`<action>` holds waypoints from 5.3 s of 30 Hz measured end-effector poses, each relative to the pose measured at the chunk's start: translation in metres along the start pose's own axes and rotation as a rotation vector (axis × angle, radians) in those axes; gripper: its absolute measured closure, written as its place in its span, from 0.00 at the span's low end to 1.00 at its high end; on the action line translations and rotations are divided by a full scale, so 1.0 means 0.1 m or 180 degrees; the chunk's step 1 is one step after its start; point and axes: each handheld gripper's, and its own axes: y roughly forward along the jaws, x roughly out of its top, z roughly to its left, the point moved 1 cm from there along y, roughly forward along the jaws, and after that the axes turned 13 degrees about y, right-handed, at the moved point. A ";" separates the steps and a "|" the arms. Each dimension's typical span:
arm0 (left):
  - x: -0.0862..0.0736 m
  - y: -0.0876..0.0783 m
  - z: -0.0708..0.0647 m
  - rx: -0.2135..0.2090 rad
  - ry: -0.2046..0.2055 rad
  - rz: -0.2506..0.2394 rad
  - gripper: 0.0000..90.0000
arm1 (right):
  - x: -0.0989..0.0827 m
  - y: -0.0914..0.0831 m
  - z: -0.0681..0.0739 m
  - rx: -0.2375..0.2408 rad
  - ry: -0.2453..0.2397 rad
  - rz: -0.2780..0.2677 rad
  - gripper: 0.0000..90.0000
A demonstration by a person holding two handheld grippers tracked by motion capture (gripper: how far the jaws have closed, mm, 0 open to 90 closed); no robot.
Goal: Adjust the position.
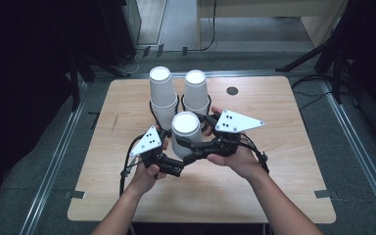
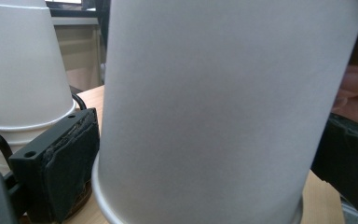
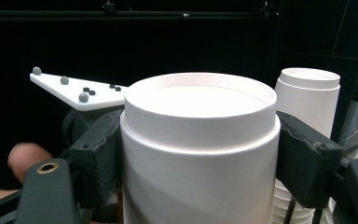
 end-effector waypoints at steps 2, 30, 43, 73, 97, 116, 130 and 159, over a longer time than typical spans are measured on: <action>0.00 0.00 0.00 -0.0006 0.0003 -0.0003 0.00 | 0.00 0.00 0.00 0.0010 0.0001 -0.0009 0.27; 0.01 0.02 -0.01 0.0072 -0.0035 -0.0022 0.04 | -0.02 -0.02 -0.01 0.0069 0.0084 -0.0024 0.27; 0.00 0.04 -0.03 0.0031 -0.0005 -0.0008 0.07 | -0.04 -0.04 -0.01 0.0075 0.0089 -0.0005 0.27; 0.03 -0.10 0.06 -0.0027 0.0263 0.0323 0.12 | 0.04 -0.24 -0.09 -0.0098 -0.0063 0.0217 0.09; 0.19 -0.14 0.19 -0.0281 0.0821 0.0966 0.12 | 0.06 -0.40 -0.16 -0.0151 -0.0256 0.0507 0.14; 0.20 -0.14 0.18 -0.0385 0.1041 0.1226 0.12 | 0.10 -0.34 -0.14 0.0054 -0.0304 0.0798 0.15; 0.19 -0.05 0.09 -0.0457 0.1161 0.1308 0.12 | 0.07 -0.19 -0.07 0.0153 -0.0363 0.1008 0.17; 0.16 -0.01 0.03 -0.0444 0.1394 0.1525 0.13 | -0.04 -0.11 -0.12 0.0175 -0.0325 0.1317 0.27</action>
